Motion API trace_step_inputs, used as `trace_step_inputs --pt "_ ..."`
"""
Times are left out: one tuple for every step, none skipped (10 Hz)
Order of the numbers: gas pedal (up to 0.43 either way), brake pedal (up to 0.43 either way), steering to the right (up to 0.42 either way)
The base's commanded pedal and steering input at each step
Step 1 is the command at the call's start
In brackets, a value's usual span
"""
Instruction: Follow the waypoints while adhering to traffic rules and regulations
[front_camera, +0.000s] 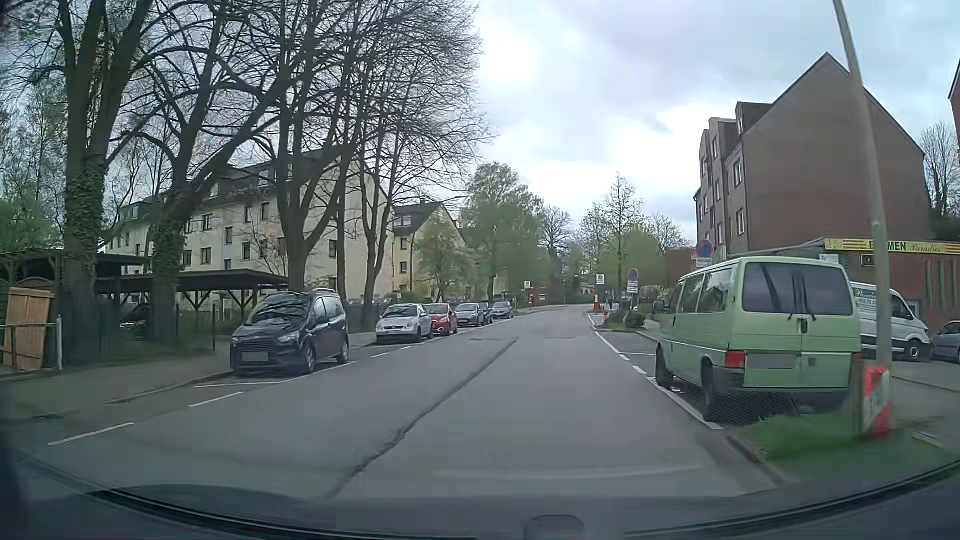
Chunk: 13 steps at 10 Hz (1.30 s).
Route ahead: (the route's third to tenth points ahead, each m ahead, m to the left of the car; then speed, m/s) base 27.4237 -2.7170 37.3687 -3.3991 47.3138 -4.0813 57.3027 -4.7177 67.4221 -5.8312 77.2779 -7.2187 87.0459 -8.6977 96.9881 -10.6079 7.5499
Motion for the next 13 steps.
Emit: trace_step_inputs --pt "0.157 0.000 0.033" --pt "0.157 0.000 0.033" --pt "0.157 0.000 0.033" --pt "0.169 0.000 0.033" --pt "0.169 0.000 0.032" --pt "0.169 0.000 0.032" --pt "0.169 0.000 0.030" --pt "0.169 0.000 0.025" --pt "0.169 0.000 0.021" --pt "0.169 0.000 0.019" --pt "0.169 0.000 0.019" --pt "0.169 0.000 0.019" --pt "0.169 0.000 0.018"
